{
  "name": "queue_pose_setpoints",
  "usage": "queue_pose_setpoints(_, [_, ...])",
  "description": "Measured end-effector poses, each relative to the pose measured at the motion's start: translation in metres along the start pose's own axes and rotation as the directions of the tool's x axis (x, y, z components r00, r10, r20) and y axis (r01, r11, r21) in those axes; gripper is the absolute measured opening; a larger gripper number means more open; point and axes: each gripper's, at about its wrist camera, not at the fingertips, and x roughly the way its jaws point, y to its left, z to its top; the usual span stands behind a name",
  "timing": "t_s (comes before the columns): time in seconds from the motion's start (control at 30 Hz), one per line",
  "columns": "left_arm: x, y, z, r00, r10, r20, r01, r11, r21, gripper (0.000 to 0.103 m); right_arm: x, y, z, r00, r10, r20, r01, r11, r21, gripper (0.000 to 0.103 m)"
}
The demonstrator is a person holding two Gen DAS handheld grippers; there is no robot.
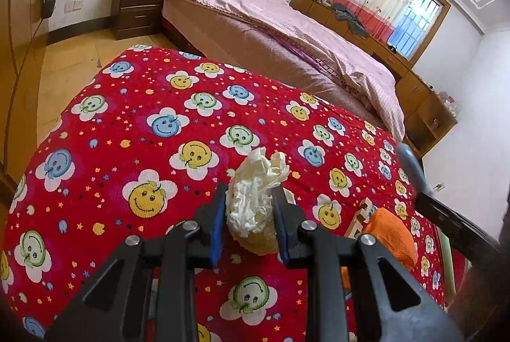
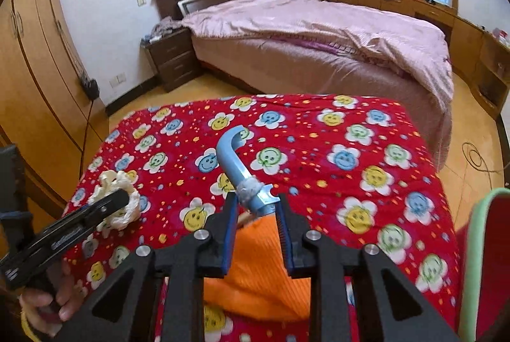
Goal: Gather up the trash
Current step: 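Carry the paper and blue tube over the red bucket and open both tools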
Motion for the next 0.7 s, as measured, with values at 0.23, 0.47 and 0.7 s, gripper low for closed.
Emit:
queue_pose_setpoints(0.23, [-0.003,-0.006,0.000,1.000,0.004,0.022,-0.005,1.000,0.024,0.027,-0.052,-0.023,-0.019,0.997,-0.027,0.069,0.022,0.997,0.070,0.026])
queue_pose_setpoints(0.47, [-0.003,-0.015,-0.003,0.999,0.014,0.038,-0.016,0.998,0.058,0.027,-0.100,-0.057,-0.044,0.989,-0.089,0.114,0.070,0.984,0.162,0.026])
queue_pose_setpoints(0.7, [-0.010,-0.034,-0.006,0.999,-0.001,0.053,-0.005,0.993,0.121,0.027,-0.142,-0.104,-0.076,0.977,-0.170,0.132,0.124,0.947,0.296,0.026])
